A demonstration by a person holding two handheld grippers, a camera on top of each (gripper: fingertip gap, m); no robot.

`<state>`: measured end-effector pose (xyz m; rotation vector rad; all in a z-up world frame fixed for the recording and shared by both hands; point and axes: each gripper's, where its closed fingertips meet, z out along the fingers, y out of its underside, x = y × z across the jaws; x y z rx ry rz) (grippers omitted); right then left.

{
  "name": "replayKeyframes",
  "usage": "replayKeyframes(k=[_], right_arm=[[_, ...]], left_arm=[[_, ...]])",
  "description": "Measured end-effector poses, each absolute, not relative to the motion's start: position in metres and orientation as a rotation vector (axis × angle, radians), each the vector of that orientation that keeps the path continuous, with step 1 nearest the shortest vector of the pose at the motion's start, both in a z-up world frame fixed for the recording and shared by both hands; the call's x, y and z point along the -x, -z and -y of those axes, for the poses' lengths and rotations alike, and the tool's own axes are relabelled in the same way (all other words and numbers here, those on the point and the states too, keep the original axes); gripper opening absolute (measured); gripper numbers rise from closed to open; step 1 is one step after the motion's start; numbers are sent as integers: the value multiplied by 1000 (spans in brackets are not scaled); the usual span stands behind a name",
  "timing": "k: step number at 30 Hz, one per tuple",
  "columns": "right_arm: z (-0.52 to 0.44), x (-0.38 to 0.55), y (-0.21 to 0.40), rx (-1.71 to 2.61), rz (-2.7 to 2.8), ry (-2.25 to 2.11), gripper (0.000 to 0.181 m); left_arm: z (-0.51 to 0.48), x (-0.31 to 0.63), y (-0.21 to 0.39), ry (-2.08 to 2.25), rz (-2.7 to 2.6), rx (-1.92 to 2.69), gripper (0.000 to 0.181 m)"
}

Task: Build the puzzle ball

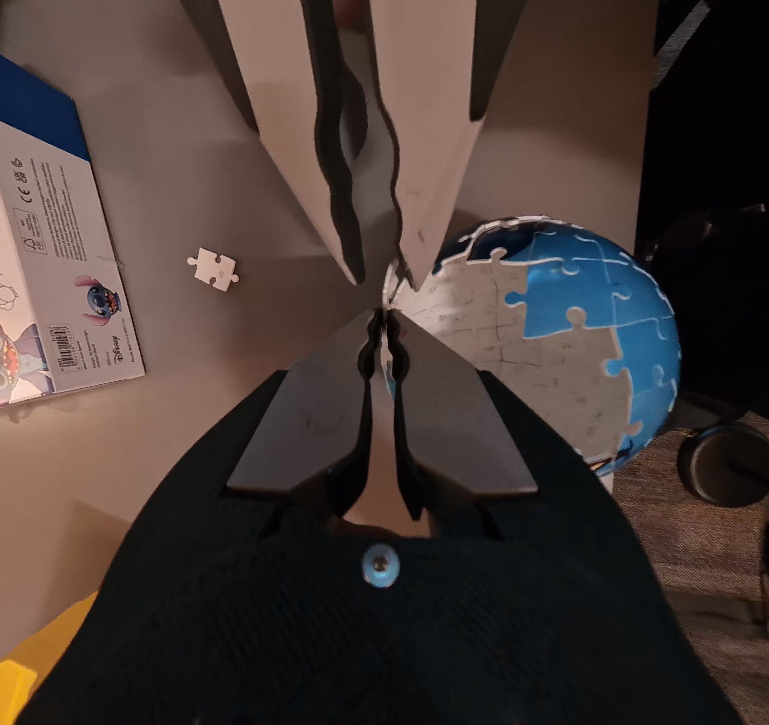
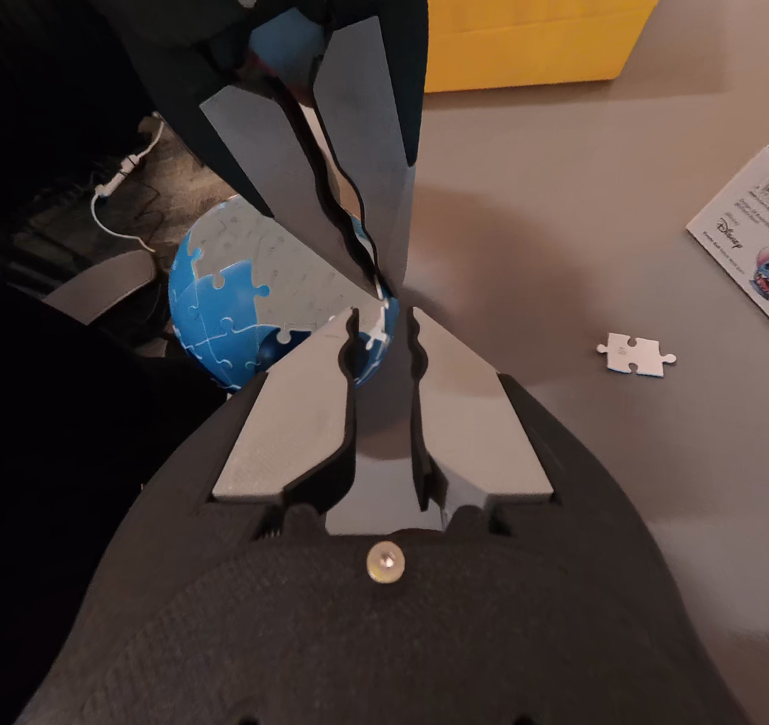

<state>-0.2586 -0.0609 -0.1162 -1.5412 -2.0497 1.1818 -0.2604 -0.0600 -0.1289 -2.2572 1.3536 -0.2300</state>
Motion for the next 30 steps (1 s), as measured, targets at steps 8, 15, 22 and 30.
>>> replayKeyframes(k=[8,15,22,30], right_arm=[[56,256,110,1578,2070,-1169,19],[63,261,117,1600,2119,-1154,19],[63,262,127,1621,2178,-1038,17],[63,265,131,1629,2218,-971,17]], left_arm=[[60,258,118,279,-1341,2216,0],[63,254,124,302,-1388,2224,0],[63,258,124,254,-1441,2226,0],[63,258,124,279,-1431,2231,0]])
